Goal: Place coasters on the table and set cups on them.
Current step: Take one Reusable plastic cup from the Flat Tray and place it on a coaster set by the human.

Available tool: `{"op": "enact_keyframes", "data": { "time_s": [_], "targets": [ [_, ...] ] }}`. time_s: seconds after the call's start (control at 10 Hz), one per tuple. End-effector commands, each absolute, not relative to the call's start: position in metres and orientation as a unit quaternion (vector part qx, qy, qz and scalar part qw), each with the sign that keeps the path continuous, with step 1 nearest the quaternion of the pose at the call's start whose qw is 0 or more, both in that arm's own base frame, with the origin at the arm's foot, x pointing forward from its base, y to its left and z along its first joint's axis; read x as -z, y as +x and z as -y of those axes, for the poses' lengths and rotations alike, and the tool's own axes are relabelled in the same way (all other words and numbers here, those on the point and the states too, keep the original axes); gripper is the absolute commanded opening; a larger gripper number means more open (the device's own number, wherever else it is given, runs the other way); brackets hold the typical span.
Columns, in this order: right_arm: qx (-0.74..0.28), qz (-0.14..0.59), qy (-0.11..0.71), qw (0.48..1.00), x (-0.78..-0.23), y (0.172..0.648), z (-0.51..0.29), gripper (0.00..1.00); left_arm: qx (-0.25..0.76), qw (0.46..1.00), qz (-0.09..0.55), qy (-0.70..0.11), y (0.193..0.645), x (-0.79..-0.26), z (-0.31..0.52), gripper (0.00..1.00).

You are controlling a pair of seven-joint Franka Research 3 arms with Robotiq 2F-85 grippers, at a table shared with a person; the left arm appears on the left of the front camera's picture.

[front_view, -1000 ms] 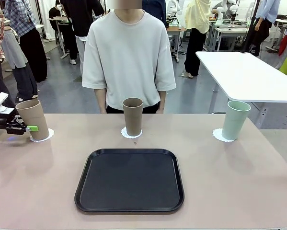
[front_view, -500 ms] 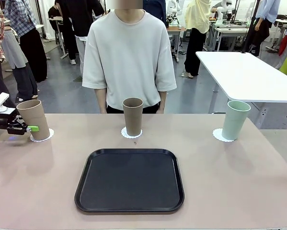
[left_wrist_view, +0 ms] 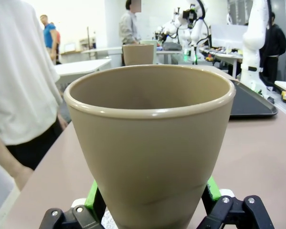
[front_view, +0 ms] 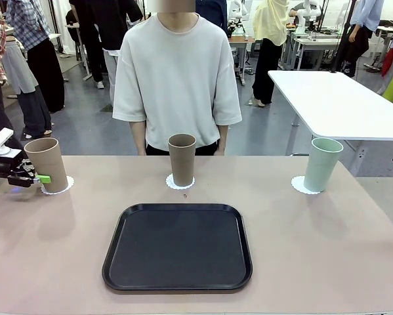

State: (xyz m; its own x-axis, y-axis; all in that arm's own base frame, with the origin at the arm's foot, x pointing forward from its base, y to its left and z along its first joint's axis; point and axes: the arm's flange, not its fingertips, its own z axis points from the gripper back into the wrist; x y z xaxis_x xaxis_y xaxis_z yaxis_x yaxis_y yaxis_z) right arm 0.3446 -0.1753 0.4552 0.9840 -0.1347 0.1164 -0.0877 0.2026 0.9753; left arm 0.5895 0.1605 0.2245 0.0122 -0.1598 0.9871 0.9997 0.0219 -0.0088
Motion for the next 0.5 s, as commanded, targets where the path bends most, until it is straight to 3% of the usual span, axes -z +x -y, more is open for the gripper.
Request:
{"op": "enact_keyframes", "data": {
  "time_s": [0.0,0.4],
  "targets": [
    [0.010,0.090,0.633,0.769,-0.4566,0.3454,0.1765,1.00,0.544,0.538,0.456,-0.455,0.5931,-0.2245,-0.1624,1.00],
    [0.010,0.090,0.633,0.769,-0.4566,0.3454,0.1765,1.00,0.538,0.538,0.452,-0.466,0.5940,-0.2231,-0.1654,1.00]
  ]
}}
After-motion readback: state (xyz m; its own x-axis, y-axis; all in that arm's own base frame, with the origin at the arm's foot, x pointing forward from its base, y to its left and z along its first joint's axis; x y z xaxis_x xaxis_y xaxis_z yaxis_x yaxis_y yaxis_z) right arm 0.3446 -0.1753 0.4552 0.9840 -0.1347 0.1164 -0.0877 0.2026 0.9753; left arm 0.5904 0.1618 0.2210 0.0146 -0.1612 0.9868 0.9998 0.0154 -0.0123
